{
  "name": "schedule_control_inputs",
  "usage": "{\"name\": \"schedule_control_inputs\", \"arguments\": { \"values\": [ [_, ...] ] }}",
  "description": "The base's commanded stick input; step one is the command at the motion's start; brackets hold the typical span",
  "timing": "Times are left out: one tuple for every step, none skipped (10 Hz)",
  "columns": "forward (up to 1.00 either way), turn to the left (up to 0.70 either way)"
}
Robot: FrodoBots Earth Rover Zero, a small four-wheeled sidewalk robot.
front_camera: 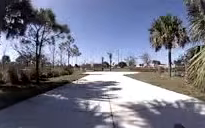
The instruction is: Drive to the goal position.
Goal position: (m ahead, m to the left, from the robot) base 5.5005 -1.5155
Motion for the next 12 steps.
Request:
{"name": "schedule_control_inputs", "arguments": {
  "values": [
    [1.0,0.0],
    [1.0,0.0],
    [1.0,0.0],
    [1.0,0.0],
    [1.0,0.0],
    [1.0,0.0],
    [1.0,0.0],
    [1.0,0.0],
    [1.0,0.0],
    [1.0,0.0],
    [1.0,0.0],
    [1.0,0.0]
  ]
}}
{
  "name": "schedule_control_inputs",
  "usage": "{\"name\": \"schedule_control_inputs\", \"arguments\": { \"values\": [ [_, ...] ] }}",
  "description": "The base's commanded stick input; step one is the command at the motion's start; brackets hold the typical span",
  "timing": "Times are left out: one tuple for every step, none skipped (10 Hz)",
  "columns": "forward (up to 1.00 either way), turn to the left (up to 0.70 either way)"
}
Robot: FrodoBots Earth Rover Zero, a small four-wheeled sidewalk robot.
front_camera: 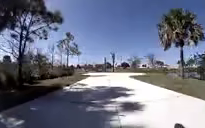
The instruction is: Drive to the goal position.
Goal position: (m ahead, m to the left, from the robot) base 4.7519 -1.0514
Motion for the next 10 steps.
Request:
{"name": "schedule_control_inputs", "arguments": {
  "values": [
    [1.0,0.0],
    [1.0,0.0],
    [1.0,0.0],
    [1.0,0.0],
    [1.0,0.0],
    [1.0,0.0],
    [1.0,0.0],
    [1.0,0.0],
    [1.0,0.0],
    [1.0,0.0]
  ]
}}
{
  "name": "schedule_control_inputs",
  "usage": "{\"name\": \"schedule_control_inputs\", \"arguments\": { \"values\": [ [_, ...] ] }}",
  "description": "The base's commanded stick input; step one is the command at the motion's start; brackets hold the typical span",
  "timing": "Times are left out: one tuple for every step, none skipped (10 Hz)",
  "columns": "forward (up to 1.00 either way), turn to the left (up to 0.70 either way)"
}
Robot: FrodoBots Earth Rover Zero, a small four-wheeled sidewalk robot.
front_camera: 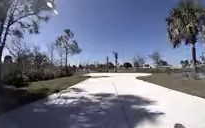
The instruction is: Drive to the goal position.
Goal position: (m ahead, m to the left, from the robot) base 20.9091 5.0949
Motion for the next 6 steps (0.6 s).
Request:
{"name": "schedule_control_inputs", "arguments": {
  "values": [
    [1.0,0.0],
    [1.0,0.0],
    [1.0,0.0],
    [1.0,0.0],
    [1.0,0.0],
    [1.0,0.0]
  ]
}}
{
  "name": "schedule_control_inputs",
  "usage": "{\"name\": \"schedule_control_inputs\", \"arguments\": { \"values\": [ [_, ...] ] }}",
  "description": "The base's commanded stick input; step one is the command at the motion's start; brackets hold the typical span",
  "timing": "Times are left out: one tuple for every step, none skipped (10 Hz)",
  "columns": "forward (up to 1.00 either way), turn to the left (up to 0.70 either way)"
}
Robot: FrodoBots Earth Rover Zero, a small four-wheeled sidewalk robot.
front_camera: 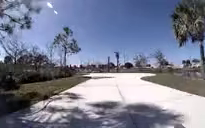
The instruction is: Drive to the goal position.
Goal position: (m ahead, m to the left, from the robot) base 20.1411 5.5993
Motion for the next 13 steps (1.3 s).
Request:
{"name": "schedule_control_inputs", "arguments": {
  "values": [
    [1.0,0.0],
    [1.0,0.0],
    [1.0,0.0],
    [1.0,0.0],
    [1.0,0.0],
    [1.0,-0.11],
    [1.0,-0.34],
    [1.0,-0.4],
    [1.0,-0.4],
    [1.0,0.0],
    [1.0,0.0],
    [1.0,0.0],
    [1.0,0.0]
  ]
}}
